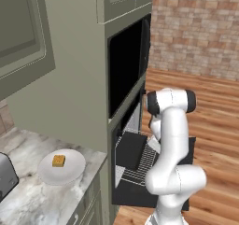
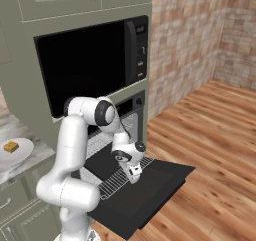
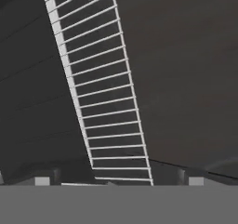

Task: Take the baked cake out of the oven and place it on the plate for cooling. Then close the oven door.

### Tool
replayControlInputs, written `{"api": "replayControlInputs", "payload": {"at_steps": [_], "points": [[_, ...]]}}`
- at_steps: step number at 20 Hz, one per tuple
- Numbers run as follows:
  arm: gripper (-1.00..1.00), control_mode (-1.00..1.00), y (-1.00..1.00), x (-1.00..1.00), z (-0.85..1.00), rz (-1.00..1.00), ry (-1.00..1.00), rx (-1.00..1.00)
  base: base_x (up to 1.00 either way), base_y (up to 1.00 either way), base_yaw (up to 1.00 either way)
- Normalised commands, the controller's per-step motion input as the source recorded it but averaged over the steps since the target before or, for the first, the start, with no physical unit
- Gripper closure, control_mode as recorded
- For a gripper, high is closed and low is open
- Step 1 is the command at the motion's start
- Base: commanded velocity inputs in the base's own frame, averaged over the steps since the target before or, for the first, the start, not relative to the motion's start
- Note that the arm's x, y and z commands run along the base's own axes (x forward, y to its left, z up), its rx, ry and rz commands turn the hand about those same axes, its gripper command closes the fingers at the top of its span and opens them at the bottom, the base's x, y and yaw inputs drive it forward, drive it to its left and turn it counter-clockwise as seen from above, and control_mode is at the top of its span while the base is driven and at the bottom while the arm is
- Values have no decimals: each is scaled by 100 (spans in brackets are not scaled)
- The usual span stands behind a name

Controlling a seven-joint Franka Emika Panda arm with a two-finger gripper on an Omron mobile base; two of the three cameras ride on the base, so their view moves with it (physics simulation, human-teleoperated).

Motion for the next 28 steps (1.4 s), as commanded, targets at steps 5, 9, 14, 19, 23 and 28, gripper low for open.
{"api": "replayControlInputs", "payload": {"at_steps": [5,9,14,19,23,28], "points": [[-100,-100,-42,48,-4,-2,16,11,0,0,0],[-100,-100,-34,8,-34,-4,10,18,0,0,0],[-100,-100,-14,7,-48,-13,8,16,0,0,0],[-100,-100,1,24,-29,-19,6,9,0,0,0],[-100,-100,6,38,-47,-15,10,0,0,0,0],[-100,-100,11,26,-70,-11,8,0,0,0,0]]}}
